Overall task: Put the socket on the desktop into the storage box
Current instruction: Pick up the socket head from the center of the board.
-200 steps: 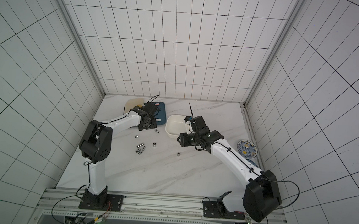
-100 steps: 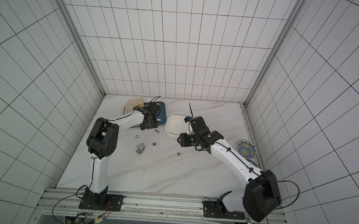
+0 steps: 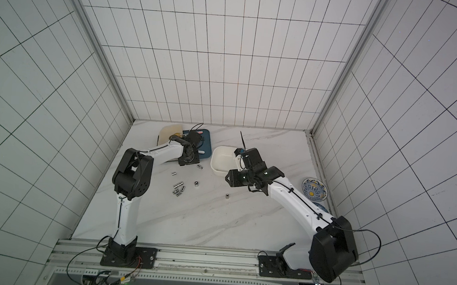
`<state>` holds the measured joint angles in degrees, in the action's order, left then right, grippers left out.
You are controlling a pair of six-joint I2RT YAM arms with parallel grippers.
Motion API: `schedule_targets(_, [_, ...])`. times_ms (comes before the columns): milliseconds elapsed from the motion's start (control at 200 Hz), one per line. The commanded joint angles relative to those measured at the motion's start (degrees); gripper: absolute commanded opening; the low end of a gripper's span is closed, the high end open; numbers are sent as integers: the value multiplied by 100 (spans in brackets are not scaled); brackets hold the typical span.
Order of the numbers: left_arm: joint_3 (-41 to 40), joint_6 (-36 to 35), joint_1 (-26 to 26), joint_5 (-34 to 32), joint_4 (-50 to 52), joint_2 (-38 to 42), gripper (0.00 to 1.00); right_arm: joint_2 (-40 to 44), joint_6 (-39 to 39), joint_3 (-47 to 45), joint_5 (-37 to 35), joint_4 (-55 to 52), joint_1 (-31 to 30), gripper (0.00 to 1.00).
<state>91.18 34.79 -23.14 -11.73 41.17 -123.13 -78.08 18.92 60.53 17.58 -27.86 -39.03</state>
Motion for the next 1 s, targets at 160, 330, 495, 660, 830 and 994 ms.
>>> schedule_targets(160, [76, -81, 18, 54, -121, -132, 46, -14, 7, -51, -115, 22, -21, 44])
schedule_targets(330, [6, -98, -5, 36, -109, -32, 38, -30, 16, -59, -141, 5, -14, 45])
schedule_targets(495, [-47, -125, -14, 26, -101, 85, 30, -3, 33, -78, -222, 8, -10, 45])
schedule_targets(660, [-91, -159, -58, -39, -78, 209, 29, 18, 59, -101, -238, -9, -14, 45])
schedule_targets(830, [-79, -158, -103, -57, 59, 445, 28, 88, 77, -119, -277, -17, -9, 45])
schedule_targets(994, [45, -210, -196, 17, 209, 780, 28, 144, 95, -131, -358, -74, -6, 45])
